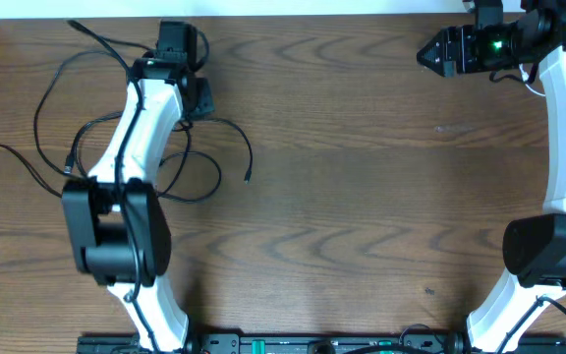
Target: Untangle cables
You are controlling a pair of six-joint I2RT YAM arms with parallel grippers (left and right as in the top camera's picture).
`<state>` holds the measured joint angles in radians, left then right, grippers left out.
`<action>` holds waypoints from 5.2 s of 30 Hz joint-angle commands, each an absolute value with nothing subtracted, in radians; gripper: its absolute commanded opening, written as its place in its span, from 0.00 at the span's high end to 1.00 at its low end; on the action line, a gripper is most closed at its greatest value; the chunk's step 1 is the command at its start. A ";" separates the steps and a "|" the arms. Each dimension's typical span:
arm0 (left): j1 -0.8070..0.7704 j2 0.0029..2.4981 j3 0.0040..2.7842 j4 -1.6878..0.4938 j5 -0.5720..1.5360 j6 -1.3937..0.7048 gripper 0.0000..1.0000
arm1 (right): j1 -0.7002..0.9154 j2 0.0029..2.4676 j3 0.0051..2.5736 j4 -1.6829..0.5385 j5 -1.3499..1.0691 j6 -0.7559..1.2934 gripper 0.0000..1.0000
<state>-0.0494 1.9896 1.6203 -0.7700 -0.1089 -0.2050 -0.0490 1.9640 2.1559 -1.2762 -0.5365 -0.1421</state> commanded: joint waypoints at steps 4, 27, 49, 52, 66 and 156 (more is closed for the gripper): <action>0.018 2.060 1.620 -0.773 -0.060 -0.170 0.69 | -0.049 1.969 2.156 -1.280 -0.522 -0.136 0.27; 0.056 2.124 1.493 -0.690 0.016 -0.038 0.68 | -0.049 1.969 2.156 -1.306 -0.522 -0.136 0.27; -0.042 1.881 1.585 -0.691 0.607 -0.200 0.93 | -0.016 1.969 2.156 -1.257 -0.533 -0.135 0.20; -0.104 1.726 1.591 -0.604 0.620 -0.269 0.93 | -0.004 1.969 2.156 -1.239 -0.533 -0.116 0.20; -0.204 1.312 1.625 -0.126 0.622 -0.600 0.93 | 0.069 1.970 2.156 -1.131 -0.675 -0.083 0.18; -0.260 1.549 1.812 -0.700 0.469 -0.400 0.18 | -0.128 1.787 2.156 -1.003 -0.607 0.101 0.99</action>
